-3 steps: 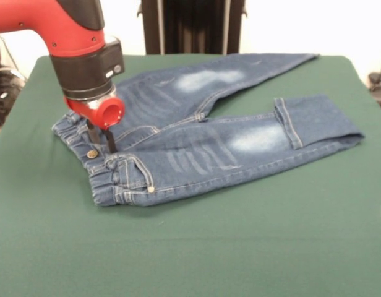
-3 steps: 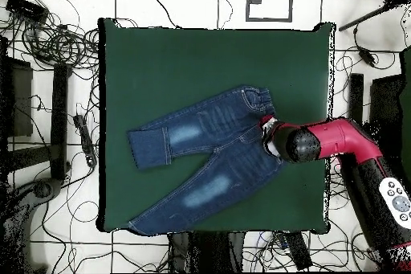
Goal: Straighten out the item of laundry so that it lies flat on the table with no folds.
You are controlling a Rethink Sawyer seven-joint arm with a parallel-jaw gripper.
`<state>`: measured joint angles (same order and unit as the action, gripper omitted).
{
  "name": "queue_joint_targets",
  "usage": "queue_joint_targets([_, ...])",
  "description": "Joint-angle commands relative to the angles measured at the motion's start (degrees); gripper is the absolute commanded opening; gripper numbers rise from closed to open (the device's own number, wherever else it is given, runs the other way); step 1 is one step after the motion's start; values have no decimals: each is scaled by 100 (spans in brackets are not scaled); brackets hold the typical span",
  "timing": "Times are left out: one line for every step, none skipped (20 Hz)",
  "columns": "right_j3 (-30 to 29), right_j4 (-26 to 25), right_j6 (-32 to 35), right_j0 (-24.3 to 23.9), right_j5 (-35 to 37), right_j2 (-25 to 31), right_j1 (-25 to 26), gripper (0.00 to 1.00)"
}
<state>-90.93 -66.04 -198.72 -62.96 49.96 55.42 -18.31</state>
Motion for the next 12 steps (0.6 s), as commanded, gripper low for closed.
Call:
queue_joint_targets([1226, -1001, -2583, 23, 253, -628, 65, 100])
queue_joint_targets([1226, -997, -2587, 25, 250, -629, 64, 100])
queue_joint_targets([1229, -990, -2592, 26, 254, -630, 65, 100])
queue_joint_targets([1227, -991, -2583, 30, 253, -634, 58, 100])
queue_joint_targets([1225, -991, -2573, 35, 253, -639, 51, 100])
queue_joint_targets([1224, -994, -2570, 40, 250, -647, 55, 100])
queue_joint_targets([1231, -994, -2578, 42, 251, -648, 58, 100])
queue_joint_targets([1239, -994, -2586, 43, 253, -650, 60, 100])
queue_joint_targets([1255, -994, -2606, 44, 254, -647, 66, 100])
queue_joint_targets([1276, -988, -2633, 43, 260, -640, 71, 100])
queue_joint_targets([1298, -982, -2659, 41, 267, -634, 77, 100])
queue_joint_targets([1314, -978, -2686, 37, 272, -627, 78, 100])
